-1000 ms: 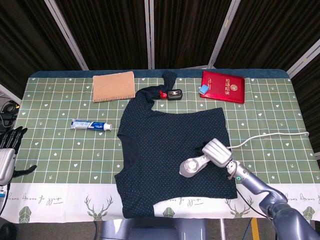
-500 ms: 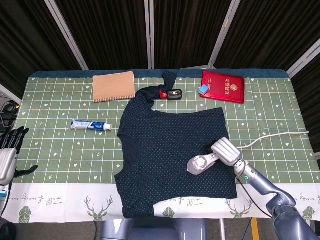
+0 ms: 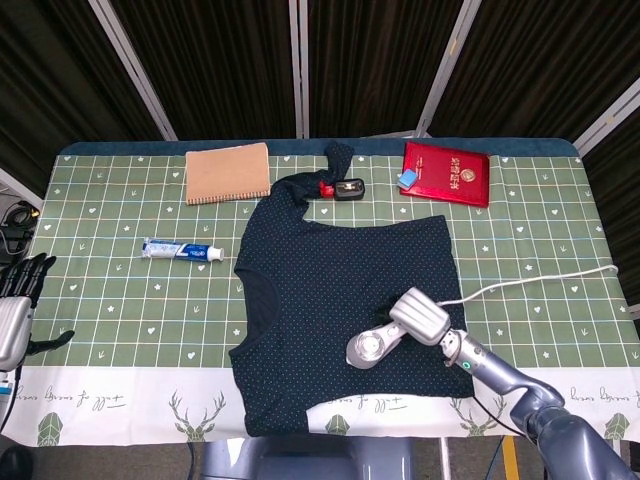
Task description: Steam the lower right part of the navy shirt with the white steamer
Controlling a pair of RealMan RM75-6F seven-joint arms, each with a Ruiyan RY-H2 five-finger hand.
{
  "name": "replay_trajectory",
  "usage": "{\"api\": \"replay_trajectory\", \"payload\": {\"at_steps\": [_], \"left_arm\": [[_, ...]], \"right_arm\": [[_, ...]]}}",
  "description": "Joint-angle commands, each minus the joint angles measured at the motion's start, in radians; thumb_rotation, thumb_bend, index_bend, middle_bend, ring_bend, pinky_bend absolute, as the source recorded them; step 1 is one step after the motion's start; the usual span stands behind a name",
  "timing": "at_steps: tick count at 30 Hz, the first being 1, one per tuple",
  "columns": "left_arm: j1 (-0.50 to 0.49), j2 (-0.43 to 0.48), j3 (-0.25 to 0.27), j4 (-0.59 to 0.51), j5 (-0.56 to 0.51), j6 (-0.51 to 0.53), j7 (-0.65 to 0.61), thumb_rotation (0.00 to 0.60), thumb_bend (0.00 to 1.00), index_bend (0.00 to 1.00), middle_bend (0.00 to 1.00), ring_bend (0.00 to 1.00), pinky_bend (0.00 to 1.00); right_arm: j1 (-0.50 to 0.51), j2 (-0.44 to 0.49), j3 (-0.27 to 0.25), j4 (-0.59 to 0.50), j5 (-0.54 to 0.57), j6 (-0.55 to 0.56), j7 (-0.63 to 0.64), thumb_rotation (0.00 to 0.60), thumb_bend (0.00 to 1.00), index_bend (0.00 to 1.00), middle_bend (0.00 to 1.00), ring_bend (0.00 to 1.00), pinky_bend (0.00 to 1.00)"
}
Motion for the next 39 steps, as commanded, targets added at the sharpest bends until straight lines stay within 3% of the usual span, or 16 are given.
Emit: {"api": "replay_trajectory", "payload": {"at_steps": [1, 8, 13, 20, 27, 39], "left_arm": [[0.001, 0.0, -0.001, 0.003, -0.003, -0.001, -0.003, 0.6, 0.0, 0.0, 0.0, 0.0, 0.0], [0.002, 0.007, -0.002, 0.004, -0.004, 0.0, -0.016, 0.6, 0.0, 0.0, 0.0, 0.0, 0.0], [0.003, 0.008, -0.001, 0.005, -0.001, 0.0, -0.017, 0.6, 0.0, 0.0, 0.0, 0.0, 0.0], [0.002, 0.005, -0.001, 0.004, -0.003, -0.001, -0.009, 0.6, 0.0, 0.0, 0.0, 0.0, 0.0], [-0.001, -0.003, 0.001, 0.002, -0.003, -0.002, 0.009, 0.6, 0.0, 0.0, 0.0, 0.0, 0.0], [-0.003, -0.007, 0.002, -0.001, -0.006, -0.006, 0.018, 0.6, 0.0, 0.0, 0.0, 0.0, 0.0]], "right_arm": [[0.024, 0.015, -0.011, -0.078, -0.024, 0.0, -0.049, 0.6, 0.75, 0.85, 0.73, 0.66, 0.94], [0.044, 0.041, -0.002, -0.185, -0.023, -0.025, -0.109, 0.6, 0.75, 0.85, 0.73, 0.66, 0.94], [0.027, 0.07, 0.003, -0.18, -0.001, -0.039, -0.106, 0.6, 0.75, 0.85, 0.73, 0.66, 0.94], [-0.009, 0.104, -0.002, -0.104, 0.018, -0.032, -0.06, 0.6, 0.75, 0.85, 0.73, 0.66, 0.94], [-0.059, 0.111, 0.003, 0.058, 0.058, -0.064, 0.028, 0.6, 0.75, 0.85, 0.73, 0.66, 0.94], [-0.065, 0.072, 0.003, 0.138, 0.054, -0.05, 0.09, 0.6, 0.76, 0.85, 0.73, 0.66, 0.94]]}}
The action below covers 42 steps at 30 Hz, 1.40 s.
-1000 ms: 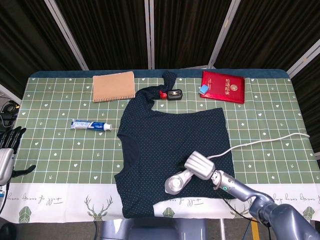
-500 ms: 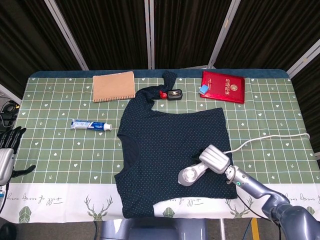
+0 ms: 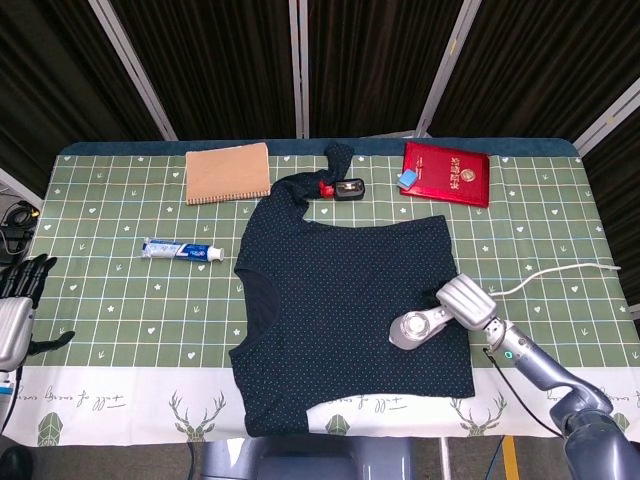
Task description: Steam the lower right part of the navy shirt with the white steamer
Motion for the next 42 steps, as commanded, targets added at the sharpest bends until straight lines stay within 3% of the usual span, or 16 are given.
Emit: {"api": "replay_trajectory", "payload": {"at_steps": [1, 7, 15, 26, 35, 42], "left_arm": [[0.0, 0.001, 0.0, -0.001, 0.001, 0.001, -0.001, 0.6, 0.0, 0.0, 0.0, 0.0, 0.0], [0.004, 0.009, -0.002, 0.0, 0.005, 0.006, -0.018, 0.6, 0.0, 0.0, 0.0, 0.0, 0.0], [0.004, 0.013, 0.0, 0.002, 0.011, 0.006, -0.028, 0.6, 0.0, 0.0, 0.0, 0.0, 0.0], [0.006, 0.017, -0.002, 0.004, 0.01, 0.007, -0.037, 0.6, 0.0, 0.0, 0.0, 0.0, 0.0], [0.009, 0.02, -0.001, 0.002, 0.014, 0.011, -0.042, 0.6, 0.0, 0.0, 0.0, 0.0, 0.0], [0.012, 0.013, 0.007, -0.009, 0.027, 0.019, -0.018, 0.6, 0.0, 0.0, 0.0, 0.0, 0.0]], "right_arm": [[0.006, -0.01, -0.003, -0.001, -0.007, 0.002, -0.004, 0.6, 0.76, 0.85, 0.73, 0.66, 0.94], [0.027, -0.031, -0.014, -0.034, -0.031, 0.016, -0.032, 0.6, 0.76, 0.85, 0.73, 0.66, 0.94], [0.074, -0.043, -0.021, -0.19, -0.08, 0.068, -0.131, 0.6, 0.76, 0.85, 0.73, 0.66, 0.94], [0.112, -0.006, -0.001, -0.366, -0.077, 0.008, -0.259, 0.6, 0.76, 0.85, 0.73, 0.66, 0.94], [0.07, 0.04, -0.004, -0.313, -0.05, 0.013, -0.226, 0.6, 0.76, 0.85, 0.73, 0.66, 0.94], [0.013, 0.061, -0.001, -0.159, -0.003, -0.006, -0.113, 0.6, 0.76, 0.85, 0.73, 0.66, 0.94]]}}
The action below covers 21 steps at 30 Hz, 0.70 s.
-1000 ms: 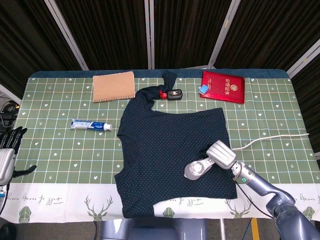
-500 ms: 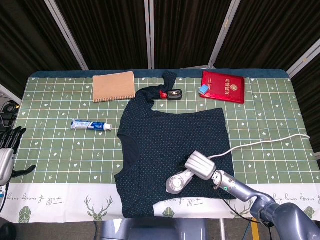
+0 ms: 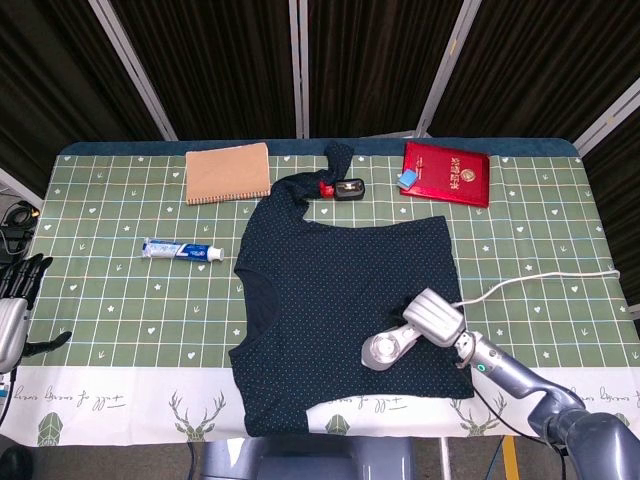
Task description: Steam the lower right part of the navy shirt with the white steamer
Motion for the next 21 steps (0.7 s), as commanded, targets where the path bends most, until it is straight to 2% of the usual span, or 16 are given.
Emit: {"api": "replay_trajectory", "payload": {"at_steps": [1, 6, 10, 11, 16, 21], "left_arm": [[0.0, -0.004, 0.003, -0.003, 0.002, 0.0, 0.008, 0.6, 0.0, 0.0, 0.0, 0.0, 0.0], [-0.002, -0.01, 0.004, -0.007, -0.001, -0.003, 0.02, 0.6, 0.0, 0.0, 0.0, 0.0, 0.0], [-0.003, -0.012, 0.005, -0.008, -0.003, -0.006, 0.022, 0.6, 0.0, 0.0, 0.0, 0.0, 0.0], [-0.003, -0.011, 0.005, -0.009, -0.003, -0.006, 0.021, 0.6, 0.0, 0.0, 0.0, 0.0, 0.0], [0.0, -0.01, 0.005, -0.01, -0.001, -0.002, 0.019, 0.6, 0.0, 0.0, 0.0, 0.0, 0.0], [0.001, -0.009, 0.005, -0.01, 0.001, 0.001, 0.015, 0.6, 0.0, 0.0, 0.0, 0.0, 0.0]], "right_arm": [[-0.037, 0.01, 0.004, 0.097, 0.033, -0.022, 0.072, 0.6, 0.76, 0.85, 0.73, 0.66, 0.94], [-0.059, 0.008, 0.03, 0.179, 0.07, -0.027, 0.161, 0.6, 0.76, 0.85, 0.73, 0.66, 0.94], [-0.052, 0.01, 0.077, 0.207, 0.115, -0.037, 0.207, 0.6, 0.76, 0.85, 0.73, 0.66, 0.94], [-0.045, 0.008, 0.102, 0.216, 0.141, -0.058, 0.213, 0.6, 0.76, 0.85, 0.73, 0.66, 0.94], [-0.027, 0.001, 0.151, 0.239, 0.193, -0.118, 0.217, 0.6, 0.76, 0.85, 0.73, 0.66, 0.94], [0.002, -0.015, 0.227, 0.289, 0.28, -0.245, 0.206, 0.6, 0.76, 0.85, 0.73, 0.66, 0.94]]}}
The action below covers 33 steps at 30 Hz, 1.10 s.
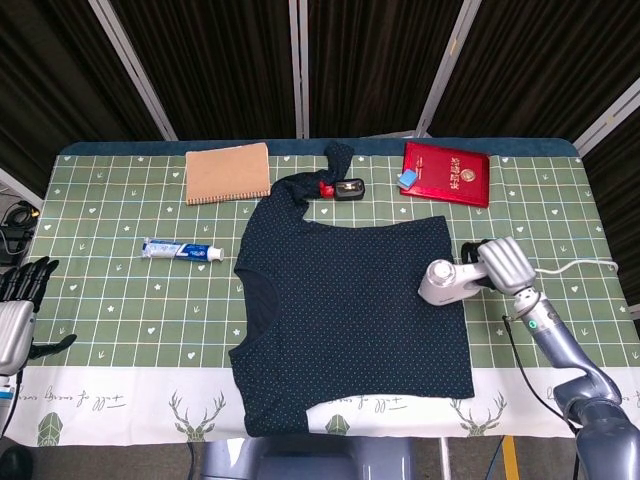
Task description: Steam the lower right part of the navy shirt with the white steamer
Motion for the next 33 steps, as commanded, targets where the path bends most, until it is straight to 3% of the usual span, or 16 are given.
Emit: {"api": "replay_trajectory", "payload": {"at_steps": [1, 12, 15, 16, 17, 19, 20, 23, 25, 28, 33], "left_arm": [[0.0, 0.0, 0.0, 0.001, 0.0, 0.0, 0.0, 0.6, 0.0, 0.0, 0.0, 0.0, 0.0], [-0.003, -0.005, -0.002, 0.003, -0.009, -0.006, 0.008, 0.6, 0.0, 0.0, 0.0, 0.0, 0.0], [-0.004, -0.006, -0.003, 0.004, -0.014, -0.008, 0.01, 0.6, 0.0, 0.0, 0.0, 0.0, 0.0], [-0.005, -0.007, -0.003, 0.004, -0.015, -0.01, 0.011, 0.6, 0.0, 0.0, 0.0, 0.0, 0.0], [-0.005, -0.008, -0.003, 0.005, -0.015, -0.011, 0.013, 0.6, 0.0, 0.0, 0.0, 0.0, 0.0], [-0.006, -0.009, -0.002, 0.004, -0.015, -0.012, 0.016, 0.6, 0.0, 0.0, 0.0, 0.0, 0.0], [-0.006, -0.009, -0.002, 0.004, -0.014, -0.012, 0.016, 0.6, 0.0, 0.0, 0.0, 0.0, 0.0], [-0.006, -0.006, 0.0, 0.002, -0.011, -0.013, 0.014, 0.6, 0.0, 0.0, 0.0, 0.0, 0.0], [-0.005, -0.003, 0.002, -0.001, -0.007, -0.013, 0.01, 0.6, 0.0, 0.0, 0.0, 0.0, 0.0], [-0.003, 0.001, 0.004, -0.003, 0.001, -0.007, 0.006, 0.6, 0.0, 0.0, 0.0, 0.0, 0.0], [0.0, 0.008, 0.008, -0.009, 0.013, -0.005, -0.005, 0.6, 0.0, 0.0, 0.0, 0.0, 0.0]], "right_arm": [[0.023, -0.015, 0.056, 0.045, 0.057, -0.09, -0.015, 0.6, 0.76, 0.85, 0.73, 0.66, 0.94], [0.033, -0.076, 0.165, 0.153, 0.192, -0.31, -0.148, 0.6, 0.76, 0.84, 0.73, 0.66, 0.94], [0.028, -0.078, 0.17, 0.162, 0.197, -0.324, -0.165, 0.6, 0.68, 0.71, 0.67, 0.61, 0.92], [0.027, -0.076, 0.169, 0.16, 0.196, -0.331, -0.164, 0.6, 0.53, 0.6, 0.61, 0.56, 0.89], [0.026, -0.069, 0.165, 0.153, 0.193, -0.341, -0.158, 0.6, 0.31, 0.48, 0.53, 0.49, 0.83], [0.025, -0.061, 0.161, 0.148, 0.188, -0.346, -0.16, 0.6, 0.05, 0.29, 0.38, 0.33, 0.67], [0.024, -0.058, 0.159, 0.144, 0.186, -0.342, -0.16, 0.6, 0.0, 0.2, 0.28, 0.23, 0.53], [0.024, -0.035, 0.144, 0.113, 0.173, -0.382, -0.151, 0.6, 0.0, 0.05, 0.07, 0.03, 0.28], [0.022, -0.007, 0.127, 0.078, 0.157, -0.407, -0.129, 0.6, 0.0, 0.01, 0.01, 0.0, 0.2], [0.017, 0.03, 0.104, 0.03, 0.135, -0.42, -0.105, 0.6, 0.0, 0.0, 0.0, 0.0, 0.1], [-0.003, 0.086, 0.07, -0.043, 0.099, -0.385, -0.131, 0.6, 0.0, 0.0, 0.0, 0.0, 0.04]]}}
